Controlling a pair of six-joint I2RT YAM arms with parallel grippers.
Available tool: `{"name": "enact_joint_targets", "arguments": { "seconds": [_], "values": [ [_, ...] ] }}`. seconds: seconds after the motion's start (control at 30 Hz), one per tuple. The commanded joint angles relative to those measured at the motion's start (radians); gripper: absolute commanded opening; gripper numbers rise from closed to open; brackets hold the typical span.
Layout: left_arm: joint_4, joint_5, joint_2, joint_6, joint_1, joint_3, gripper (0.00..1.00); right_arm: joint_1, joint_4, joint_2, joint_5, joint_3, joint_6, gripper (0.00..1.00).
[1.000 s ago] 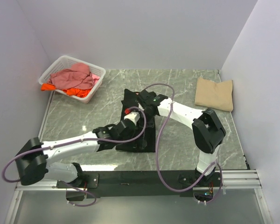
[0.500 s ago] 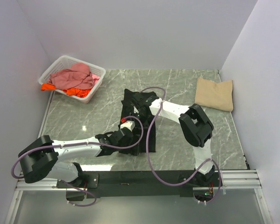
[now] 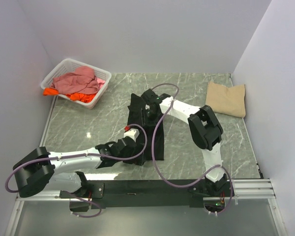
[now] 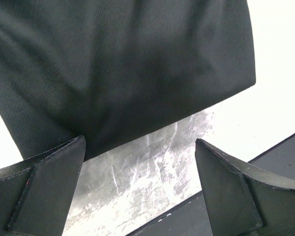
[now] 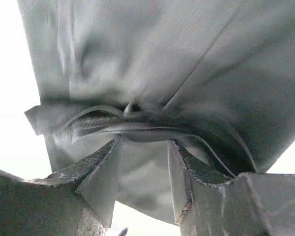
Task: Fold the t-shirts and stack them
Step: Fold the tshirt
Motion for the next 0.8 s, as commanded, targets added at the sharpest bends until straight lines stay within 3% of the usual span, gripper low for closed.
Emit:
{"name": "enact_joint_targets", "arguments": {
  "seconds": [0.0,0.4,0.5,0.63,0.77],
  "values": [
    [-0.045,0.006,-0.025,-0.012,0.002,-0.016,0.99,-0.062,0.042,0.026,0.072,0.073,-0.012,0.49],
    [-0.1,-0.023,-0.045,0.0,0.002,0.063,0.99,-0.148,0.087,-0.061,0.012,0.196,-0.004,0.49],
    [-0.158,-0.06,-0.049,0.008,0.004,0.144,0.99,-0.148,0.05,-0.121,0.015,0.147,-0.013,0.49],
    [-0.244,-0.096,-0.051,0.015,0.017,0.266,0.99,-0.146,0.051,-0.26,0.01,-0.053,-0.004,0.5],
    [-0.298,-0.083,-0.052,0.014,0.098,0.301,0.99,-0.128,0.076,-0.388,0.009,-0.247,0.028,0.5]
  ]
}}
